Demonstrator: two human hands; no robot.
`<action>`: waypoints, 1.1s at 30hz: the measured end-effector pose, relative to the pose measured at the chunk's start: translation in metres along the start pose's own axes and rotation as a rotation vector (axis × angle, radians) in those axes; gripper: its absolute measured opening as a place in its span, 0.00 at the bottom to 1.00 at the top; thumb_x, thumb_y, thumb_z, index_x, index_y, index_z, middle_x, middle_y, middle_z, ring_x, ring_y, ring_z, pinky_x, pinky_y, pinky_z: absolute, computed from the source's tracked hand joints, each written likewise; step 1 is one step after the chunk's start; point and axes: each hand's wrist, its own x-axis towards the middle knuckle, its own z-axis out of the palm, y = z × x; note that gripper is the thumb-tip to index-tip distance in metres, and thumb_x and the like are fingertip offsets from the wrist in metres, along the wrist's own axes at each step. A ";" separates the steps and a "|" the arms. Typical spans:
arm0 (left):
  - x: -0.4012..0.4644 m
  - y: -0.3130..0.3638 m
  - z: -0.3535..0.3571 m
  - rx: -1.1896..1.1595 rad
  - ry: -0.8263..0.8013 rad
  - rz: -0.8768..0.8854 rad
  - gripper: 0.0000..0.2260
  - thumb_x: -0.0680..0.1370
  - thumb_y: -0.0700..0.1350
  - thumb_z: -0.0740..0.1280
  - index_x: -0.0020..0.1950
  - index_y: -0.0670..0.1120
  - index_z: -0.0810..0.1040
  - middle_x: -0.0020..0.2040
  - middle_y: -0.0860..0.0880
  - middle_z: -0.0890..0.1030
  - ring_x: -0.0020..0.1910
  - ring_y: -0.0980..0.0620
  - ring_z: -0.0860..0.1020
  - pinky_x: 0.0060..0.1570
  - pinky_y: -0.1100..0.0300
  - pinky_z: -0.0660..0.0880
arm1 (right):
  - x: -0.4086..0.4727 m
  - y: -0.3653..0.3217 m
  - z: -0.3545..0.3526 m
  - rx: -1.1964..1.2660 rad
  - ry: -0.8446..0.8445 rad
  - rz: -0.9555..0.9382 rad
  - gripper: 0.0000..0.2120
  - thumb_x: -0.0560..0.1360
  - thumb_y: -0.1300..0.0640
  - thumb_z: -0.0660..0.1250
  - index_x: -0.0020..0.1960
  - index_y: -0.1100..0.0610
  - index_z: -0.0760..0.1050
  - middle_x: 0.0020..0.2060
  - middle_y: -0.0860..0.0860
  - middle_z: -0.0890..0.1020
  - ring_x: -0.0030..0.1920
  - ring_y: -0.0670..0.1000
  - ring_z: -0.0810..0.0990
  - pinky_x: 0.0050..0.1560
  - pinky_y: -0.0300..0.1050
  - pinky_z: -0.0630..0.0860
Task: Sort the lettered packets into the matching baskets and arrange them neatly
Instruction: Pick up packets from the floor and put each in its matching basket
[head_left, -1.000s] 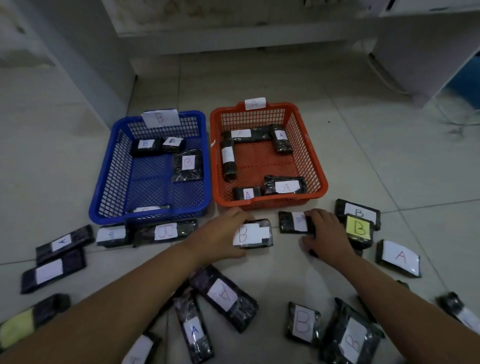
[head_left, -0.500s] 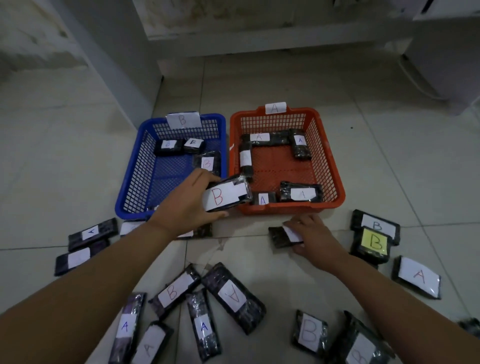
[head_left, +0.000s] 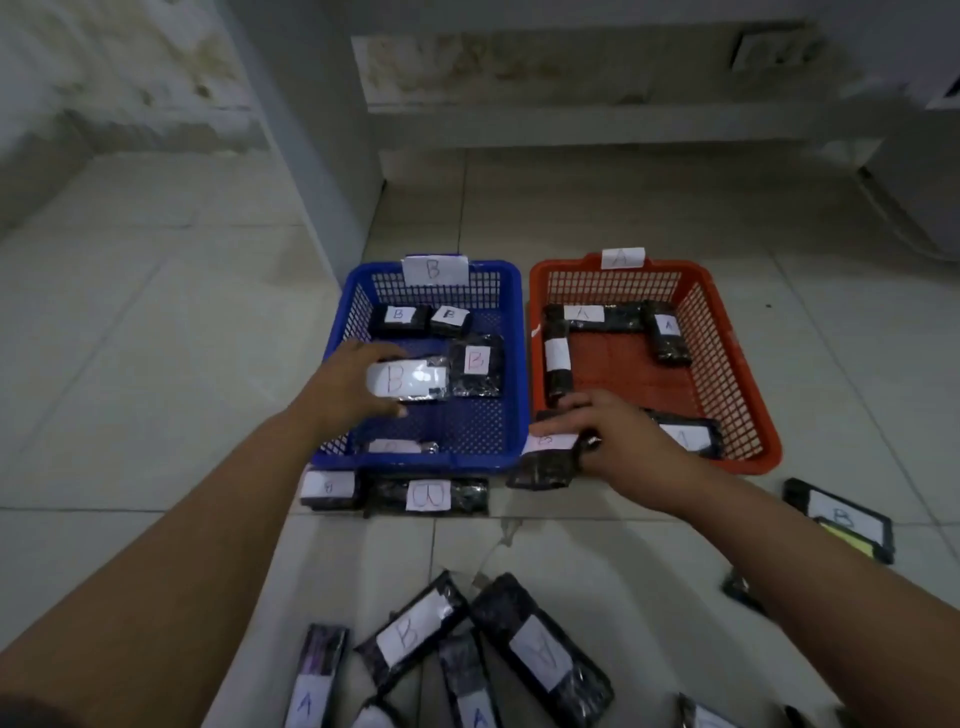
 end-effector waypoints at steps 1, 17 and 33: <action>0.004 -0.007 0.003 -0.015 -0.036 -0.003 0.33 0.64 0.44 0.79 0.66 0.51 0.71 0.57 0.48 0.70 0.57 0.51 0.69 0.54 0.62 0.64 | 0.010 -0.004 0.003 0.004 -0.022 0.004 0.22 0.71 0.69 0.68 0.61 0.52 0.77 0.59 0.48 0.68 0.57 0.43 0.69 0.51 0.17 0.62; 0.040 -0.056 0.045 -0.005 0.001 -0.040 0.30 0.62 0.44 0.80 0.60 0.46 0.73 0.58 0.46 0.76 0.55 0.47 0.73 0.51 0.54 0.73 | 0.130 -0.022 0.049 0.405 0.284 0.204 0.21 0.67 0.71 0.72 0.55 0.54 0.75 0.53 0.52 0.78 0.51 0.50 0.79 0.54 0.43 0.78; 0.047 -0.073 0.068 -0.097 -0.326 -0.117 0.27 0.69 0.50 0.76 0.65 0.54 0.70 0.65 0.42 0.67 0.65 0.42 0.63 0.64 0.54 0.65 | 0.150 -0.006 0.115 -0.667 -0.114 0.173 0.30 0.70 0.63 0.70 0.68 0.60 0.62 0.66 0.60 0.66 0.64 0.59 0.64 0.63 0.50 0.66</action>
